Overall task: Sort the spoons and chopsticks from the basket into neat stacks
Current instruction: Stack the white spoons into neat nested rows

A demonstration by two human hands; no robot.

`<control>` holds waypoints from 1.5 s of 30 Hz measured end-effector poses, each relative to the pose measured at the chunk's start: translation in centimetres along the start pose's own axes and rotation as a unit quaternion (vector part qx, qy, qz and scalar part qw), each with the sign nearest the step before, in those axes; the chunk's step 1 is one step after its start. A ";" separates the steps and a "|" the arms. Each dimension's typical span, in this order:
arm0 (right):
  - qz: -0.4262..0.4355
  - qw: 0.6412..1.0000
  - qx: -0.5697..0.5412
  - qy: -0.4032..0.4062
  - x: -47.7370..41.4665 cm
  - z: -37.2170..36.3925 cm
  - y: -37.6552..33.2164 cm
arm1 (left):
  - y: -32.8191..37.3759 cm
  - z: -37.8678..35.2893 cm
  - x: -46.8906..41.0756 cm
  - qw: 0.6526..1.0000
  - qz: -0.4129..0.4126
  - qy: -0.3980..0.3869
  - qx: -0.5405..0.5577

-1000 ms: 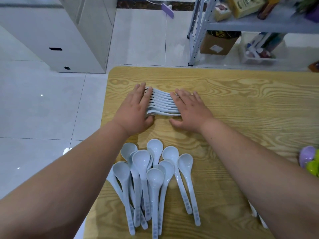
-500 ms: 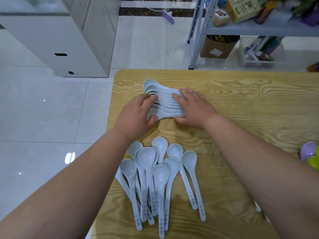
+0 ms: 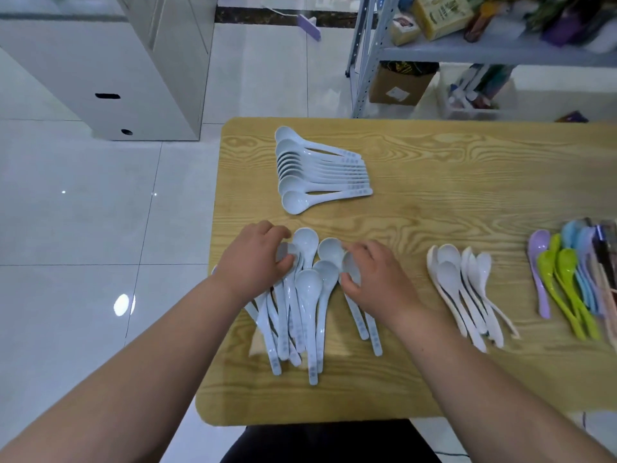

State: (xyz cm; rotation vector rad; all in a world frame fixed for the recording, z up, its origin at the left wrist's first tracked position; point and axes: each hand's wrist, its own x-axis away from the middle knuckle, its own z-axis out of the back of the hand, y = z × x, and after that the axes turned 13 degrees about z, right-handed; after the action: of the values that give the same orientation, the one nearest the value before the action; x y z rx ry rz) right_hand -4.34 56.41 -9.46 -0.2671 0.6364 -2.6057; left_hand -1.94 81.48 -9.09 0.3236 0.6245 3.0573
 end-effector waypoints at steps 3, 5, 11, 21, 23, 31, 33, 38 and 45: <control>-0.079 0.994 0.017 -0.071 3.7 -1.7 -1.0 | 0.0 -0.3 0.2 0.999 0.034 -0.029 -0.027; -0.110 0.989 0.025 -0.090 5.1 -2.7 -1.2 | 0.2 -0.3 0.2 0.999 0.043 -0.014 -0.017; -0.175 0.980 -0.027 -0.089 5.5 -2.8 -1.7 | 1.7 1.1 1.2 0.994 0.049 0.012 0.093; -0.159 0.970 -0.162 0.093 9.4 -1.4 -3.5 | 2.8 4.0 7.4 0.862 0.261 -0.011 0.434; -0.164 0.954 -0.223 0.119 10.2 -0.6 -5.0 | 3.0 3.9 8.5 0.782 0.295 0.000 0.549; -0.082 0.933 -0.346 0.063 12.1 2.7 -12.2 | 4.5 4.5 11.7 0.577 0.323 -0.123 0.740; -0.062 0.939 -0.338 0.032 12.3 3.0 -13.1 | 4.8 4.8 12.6 0.569 0.294 -0.138 0.755; -0.040 0.939 -0.342 -0.005 12.9 3.8 -14.3 | 4.2 5.9 14.1 0.586 0.253 -0.119 0.761; -0.024 0.946 -0.324 0.015 13.2 4.1 -15.0 | 4.4 6.3 16.4 0.603 0.267 -0.069 0.749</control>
State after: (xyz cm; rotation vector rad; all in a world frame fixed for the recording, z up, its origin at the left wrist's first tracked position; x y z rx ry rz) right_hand -20.42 60.67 2.34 -0.4431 1.5051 -2.3634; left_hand -16.59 80.58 1.55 0.7415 3.2981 1.7325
